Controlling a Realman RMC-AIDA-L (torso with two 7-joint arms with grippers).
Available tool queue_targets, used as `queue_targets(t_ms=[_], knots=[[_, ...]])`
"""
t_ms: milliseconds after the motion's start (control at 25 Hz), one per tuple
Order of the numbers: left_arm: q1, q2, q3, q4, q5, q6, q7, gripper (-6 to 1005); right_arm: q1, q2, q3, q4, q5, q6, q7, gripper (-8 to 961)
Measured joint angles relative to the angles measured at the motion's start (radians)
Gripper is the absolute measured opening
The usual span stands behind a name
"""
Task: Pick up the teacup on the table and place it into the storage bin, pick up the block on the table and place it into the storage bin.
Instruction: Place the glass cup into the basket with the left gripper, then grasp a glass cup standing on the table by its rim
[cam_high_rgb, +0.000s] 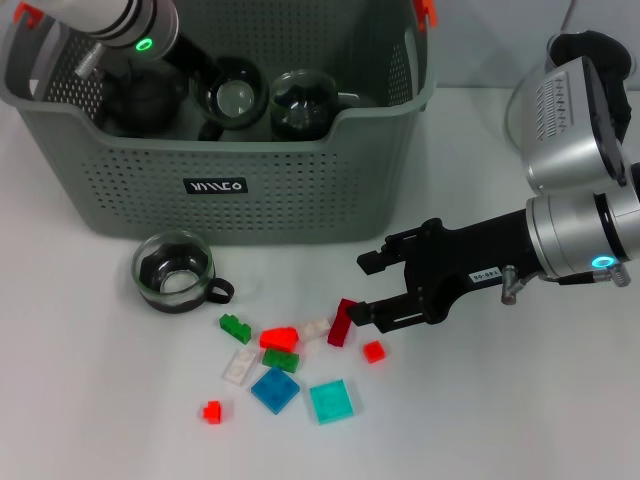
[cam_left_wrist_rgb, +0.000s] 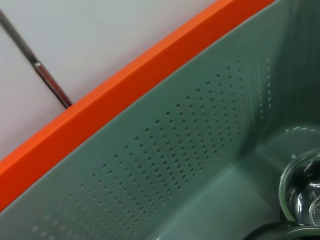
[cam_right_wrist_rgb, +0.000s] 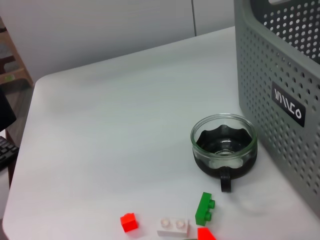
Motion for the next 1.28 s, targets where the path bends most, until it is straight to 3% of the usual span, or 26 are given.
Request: queue_targets(t_ms=[400, 720, 840, 1040, 1280], knots=[[0.003, -0.005, 0.021, 0.002, 0.0, -0.005, -0.001, 102, 0.0, 0.0, 0.0, 0.0, 0.0, -0.001, 0.0, 714], [0.016, 0.002, 0.015, 0.068, 0.0, 0.005, -0.008, 428, -0.001, 0.0, 0.001, 0.0, 0.001, 0.0, -0.004, 714], [0.048, 0.01, -0.029, 0.202, -0.002, 0.071, -0.02, 546, -0.001, -0.002, 0.003, 0.0, 0.002, -0.001, -0.006, 713], [0.102, -0.005, -0.129, 0.47, -0.041, 0.313, 0.004, 567, -0.001, -0.005, 0.019, 0.001, 0.003, -0.002, -0.013, 713], [0.205, -0.03, -0.161, 0.759, -0.224, 0.607, 0.077, 576, -0.006, -0.005, 0.035, 0.003, 0.001, -0.002, -0.03, 714]])
